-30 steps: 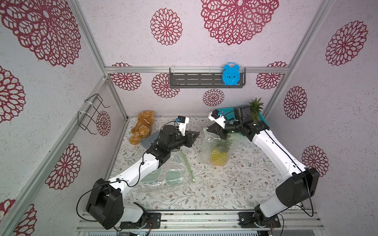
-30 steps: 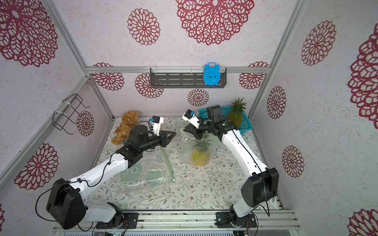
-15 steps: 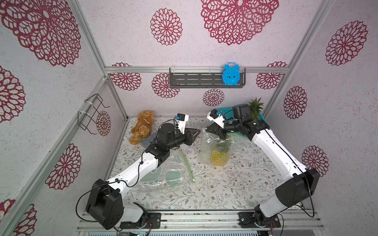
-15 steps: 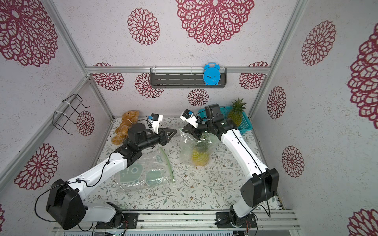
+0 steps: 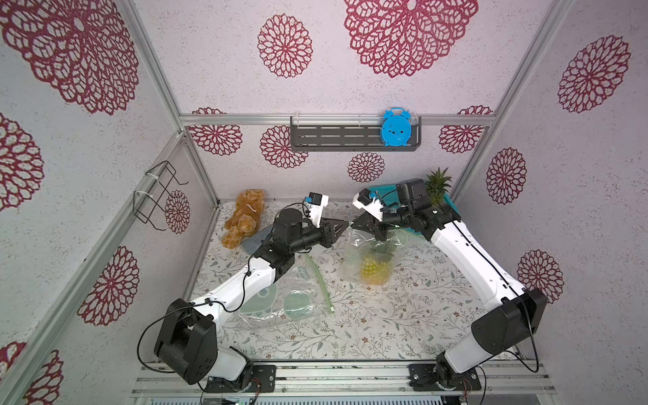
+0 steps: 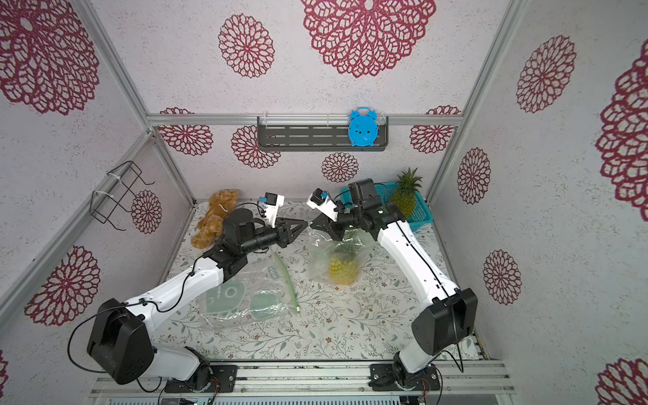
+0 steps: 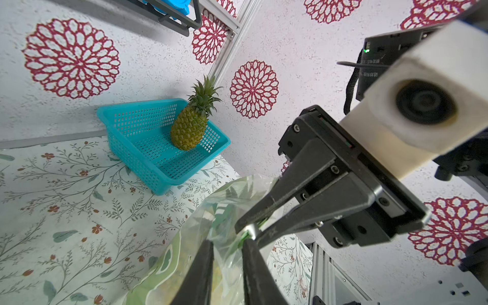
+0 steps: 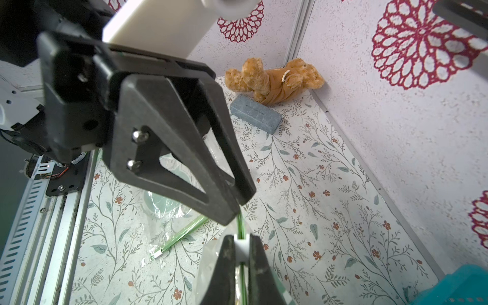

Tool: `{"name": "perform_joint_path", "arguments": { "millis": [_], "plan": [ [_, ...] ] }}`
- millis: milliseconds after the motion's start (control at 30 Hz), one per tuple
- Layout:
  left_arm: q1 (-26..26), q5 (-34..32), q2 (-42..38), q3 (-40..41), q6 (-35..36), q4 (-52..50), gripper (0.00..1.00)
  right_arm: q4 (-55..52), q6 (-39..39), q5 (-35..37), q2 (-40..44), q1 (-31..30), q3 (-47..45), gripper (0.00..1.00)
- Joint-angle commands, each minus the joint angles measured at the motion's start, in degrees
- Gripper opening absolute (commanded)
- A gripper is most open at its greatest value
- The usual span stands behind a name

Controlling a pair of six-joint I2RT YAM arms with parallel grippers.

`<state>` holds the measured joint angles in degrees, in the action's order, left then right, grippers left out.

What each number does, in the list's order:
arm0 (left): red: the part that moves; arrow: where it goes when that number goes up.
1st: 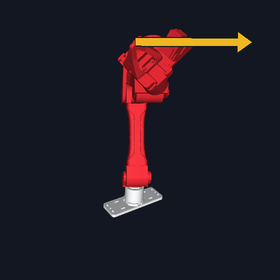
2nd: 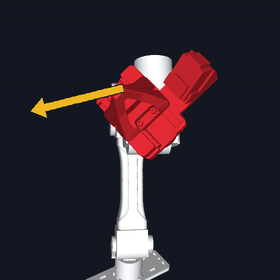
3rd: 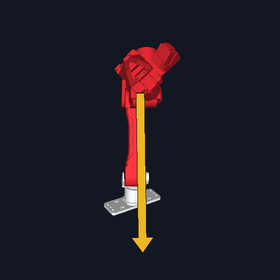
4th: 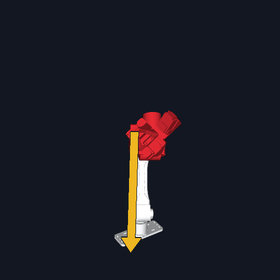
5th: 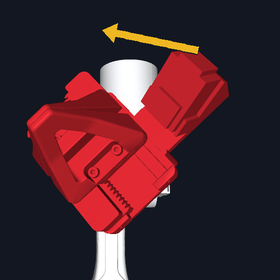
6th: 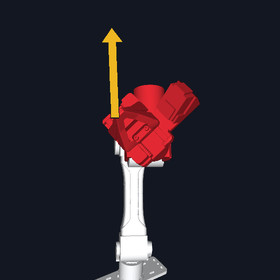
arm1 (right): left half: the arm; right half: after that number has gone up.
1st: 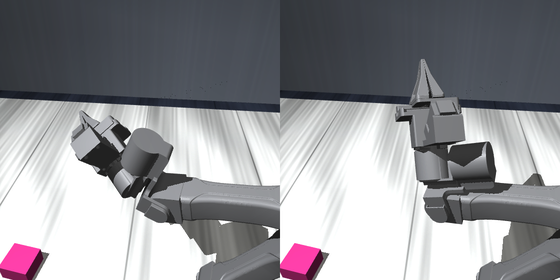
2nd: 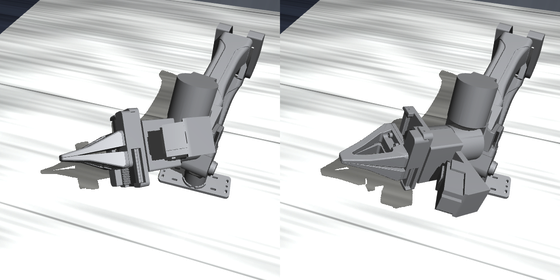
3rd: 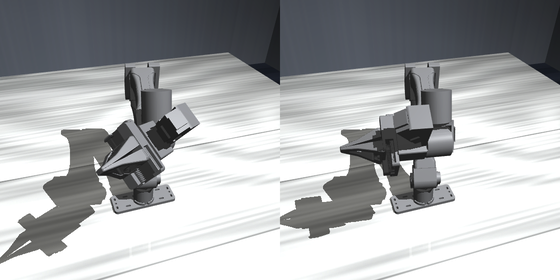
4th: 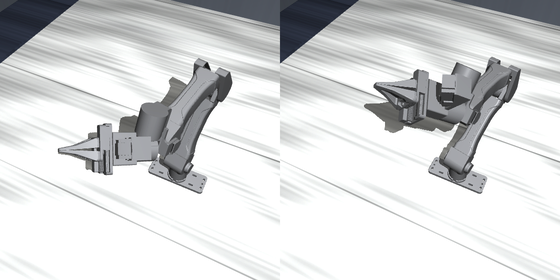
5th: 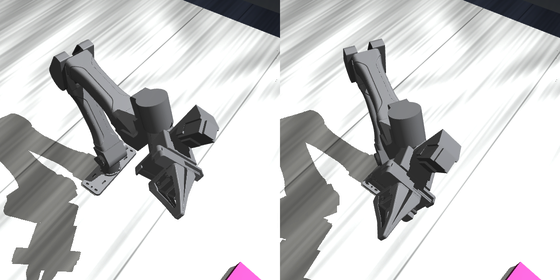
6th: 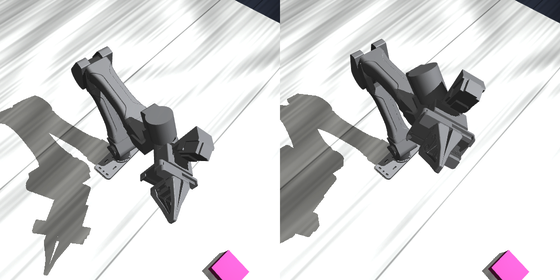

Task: Open the zip-top bag and take out the pineapple
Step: Unzip the zipper on the zipper food storage bag.

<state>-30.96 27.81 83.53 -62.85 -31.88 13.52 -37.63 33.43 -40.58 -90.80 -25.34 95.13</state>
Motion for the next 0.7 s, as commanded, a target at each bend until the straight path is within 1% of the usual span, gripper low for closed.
{"name": "perform_joint_path", "arguments": {
  "millis": [0,100,200,333,467,500,567,667],
  "plan": [
    [0.3,1.5,0.6,-1.4,-0.6,2.6,0.23,-1.0,0.7,-1.5,0.1,-0.4,2.3,0.00],
    [0.3,2.0,1.1,-1.6,-1.0,2.9,0.20,-1.0,0.8,-1.6,0.1,-0.5,2.4,0.00],
    [0.3,2.7,1.4,-1.8,-1.3,3.1,0.15,-1.0,0.8,-1.6,0.1,-0.7,2.3,0.00],
    [0.3,3.1,1.7,-1.9,-1.6,3.4,0.14,-1.1,0.8,-1.5,0.1,-0.7,2.5,0.00],
    [0.3,3.6,1.9,-1.9,-1.9,3.6,0.11,-1.1,0.7,-1.6,0.1,-0.8,2.7,0.00],
    [0.3,3.6,2.1,-2.0,-1.9,3.6,0.09,-1.1,0.7,-1.6,0.1,-0.8,2.6,0.00],
    [0.3,3.9,2.3,-2.1,-2.0,3.6,0.00,-1.0,0.5,-1.6,0.1,-0.8,2.6,0.00],
    [0.3,2.7,1.9,-2.0,-1.7,2.3,0.00,-1.1,0.4,-0.6,0.3,-0.8,2.5,0.00]
  ]
}}
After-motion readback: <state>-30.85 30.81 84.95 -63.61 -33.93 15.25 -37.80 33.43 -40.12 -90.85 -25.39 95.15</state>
